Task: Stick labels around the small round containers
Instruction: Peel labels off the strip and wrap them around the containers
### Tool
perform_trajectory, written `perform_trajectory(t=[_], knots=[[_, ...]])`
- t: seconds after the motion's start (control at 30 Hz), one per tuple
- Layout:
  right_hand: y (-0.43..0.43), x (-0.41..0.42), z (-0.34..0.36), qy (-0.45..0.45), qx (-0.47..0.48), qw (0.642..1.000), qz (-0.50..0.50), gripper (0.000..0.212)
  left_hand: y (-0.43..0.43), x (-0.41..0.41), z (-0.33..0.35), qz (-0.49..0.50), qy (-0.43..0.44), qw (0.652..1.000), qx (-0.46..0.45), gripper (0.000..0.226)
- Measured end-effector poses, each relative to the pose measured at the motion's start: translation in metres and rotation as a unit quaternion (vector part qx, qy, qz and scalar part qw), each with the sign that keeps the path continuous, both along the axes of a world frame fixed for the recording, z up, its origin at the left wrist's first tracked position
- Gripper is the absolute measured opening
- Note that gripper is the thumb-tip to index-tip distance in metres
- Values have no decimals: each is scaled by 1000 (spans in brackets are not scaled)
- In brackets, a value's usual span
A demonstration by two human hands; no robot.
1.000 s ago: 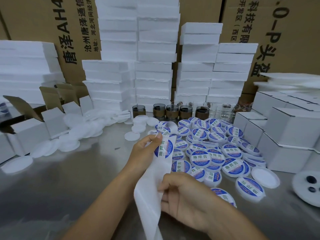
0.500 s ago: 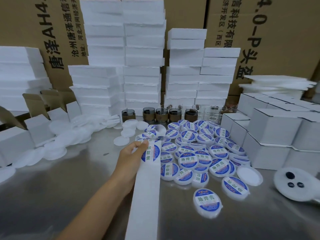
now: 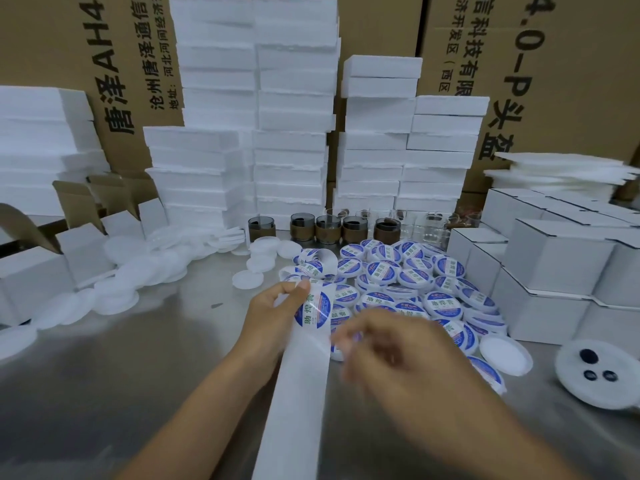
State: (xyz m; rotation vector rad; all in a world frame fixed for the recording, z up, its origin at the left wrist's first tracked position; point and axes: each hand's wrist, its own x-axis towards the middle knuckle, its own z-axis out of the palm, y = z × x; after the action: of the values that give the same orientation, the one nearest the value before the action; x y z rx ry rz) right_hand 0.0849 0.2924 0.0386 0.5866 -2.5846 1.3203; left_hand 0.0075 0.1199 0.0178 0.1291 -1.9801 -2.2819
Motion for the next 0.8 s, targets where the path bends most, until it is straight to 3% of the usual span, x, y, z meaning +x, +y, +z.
perform_trajectory(t=[0.07,0.17,0.27,0.47,0.63,0.8], knots=[[-29,-25,12,63,-46,994,-77,8,2,2,0,-13,12,1000,8,28],[-40,-53,-13,103,-1,985,-139,21,2,3,-2,-35,18,999,6,20],[-37,-63,-34,126,53,981,-139,32,2,1,-5,-40,8,999,-8,14],[-27,-67,-33,212,65,964,-149,25,2,-2,-5,-71,-4,997,1,22],[-24,-64,-32,233,49,959,-154,29,1,-2,-4,-96,-18,995,1,27],[-21,-64,-31,259,97,955,-110,29,-2,0,-5,-106,-22,994,-9,27]])
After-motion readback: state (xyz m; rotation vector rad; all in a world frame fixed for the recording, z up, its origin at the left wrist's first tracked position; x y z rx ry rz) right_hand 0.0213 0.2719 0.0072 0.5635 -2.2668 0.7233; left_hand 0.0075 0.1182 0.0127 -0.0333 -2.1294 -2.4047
